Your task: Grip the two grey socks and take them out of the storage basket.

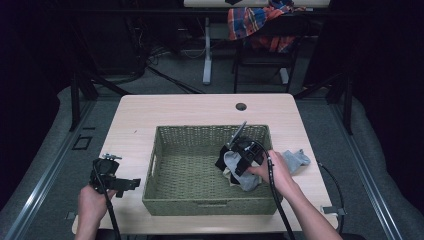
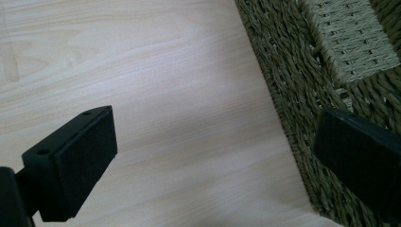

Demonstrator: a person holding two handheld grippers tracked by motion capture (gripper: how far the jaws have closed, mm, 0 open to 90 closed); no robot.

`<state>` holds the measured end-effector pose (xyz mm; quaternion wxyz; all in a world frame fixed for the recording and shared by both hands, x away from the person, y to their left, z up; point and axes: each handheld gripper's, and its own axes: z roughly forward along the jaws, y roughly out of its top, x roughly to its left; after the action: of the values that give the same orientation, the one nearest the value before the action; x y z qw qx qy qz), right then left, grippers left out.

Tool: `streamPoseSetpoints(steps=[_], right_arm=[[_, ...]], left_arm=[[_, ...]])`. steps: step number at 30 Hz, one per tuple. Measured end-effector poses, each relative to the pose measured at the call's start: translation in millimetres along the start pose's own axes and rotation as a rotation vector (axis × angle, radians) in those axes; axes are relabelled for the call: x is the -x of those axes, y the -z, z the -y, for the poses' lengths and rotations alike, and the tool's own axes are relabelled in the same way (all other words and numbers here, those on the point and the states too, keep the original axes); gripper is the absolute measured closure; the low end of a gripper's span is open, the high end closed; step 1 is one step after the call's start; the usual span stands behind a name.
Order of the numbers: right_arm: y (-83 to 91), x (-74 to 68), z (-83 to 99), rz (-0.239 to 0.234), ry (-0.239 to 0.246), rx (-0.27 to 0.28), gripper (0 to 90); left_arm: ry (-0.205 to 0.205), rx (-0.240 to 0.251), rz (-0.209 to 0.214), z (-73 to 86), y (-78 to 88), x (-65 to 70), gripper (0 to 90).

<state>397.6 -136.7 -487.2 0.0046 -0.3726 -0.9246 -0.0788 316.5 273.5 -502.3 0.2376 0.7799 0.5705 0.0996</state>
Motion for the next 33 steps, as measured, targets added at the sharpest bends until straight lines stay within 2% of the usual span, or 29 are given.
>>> streamPoseSetpoints(steps=[6, 9, 11, 14, 16, 21, 23, 25, 28, 33], right_arm=[[-10.3, -0.9, -2.4, 0.025, -0.006, -0.028, 54.2], [-16.5, -3.3, -3.2, 0.029, 0.001, -0.051, 62.5], [-18.5, -4.3, -4.3, 0.038, 0.013, -0.068, 72.0], [-19.1, -4.2, -3.6, 0.026, 0.004, -0.053, 82.8], [-16.6, -3.0, -2.2, 0.007, 0.001, -0.047, 84.8], [0.6, -1.6, 1.1, -0.001, -0.001, -0.02, 86.0], [12.6, -2.1, 3.9, -0.006, -0.002, 0.026, 86.0], [16.8, -1.8, 4.2, -0.004, 0.003, 0.029, 85.9], [31.8, -2.4, 7.8, -0.012, 0.002, 0.083, 85.9], [52.4, -3.5, 13.6, -0.008, 0.01, 0.139, 86.0]], left_arm=[[0.0, 0.002, -0.001, 0.6, 0.3, -0.2, 0.8], [0.0, 0.001, 0.0, 0.1, -0.3, 0.0, 0.8], [0.0, -0.002, 0.002, 0.0, -0.1, 0.0, 0.8], [-0.001, 0.0, 0.0, 0.4, 0.5, -0.2, 0.8], [-0.002, 0.002, -0.001, 0.7, 1.1, 0.1, 0.8], [-0.004, -0.002, 0.002, 0.3, 0.8, 0.8, 0.8], [-0.002, -0.001, -0.001, 0.2, -0.2, 0.7, 0.8], [-0.002, -0.003, -0.001, 0.1, 0.0, 0.4, 0.8], [-0.004, -0.004, -0.001, 0.3, 0.5, 0.6, 0.8], [-0.008, -0.006, 0.002, 0.0, 0.1, 1.3, 0.8]])
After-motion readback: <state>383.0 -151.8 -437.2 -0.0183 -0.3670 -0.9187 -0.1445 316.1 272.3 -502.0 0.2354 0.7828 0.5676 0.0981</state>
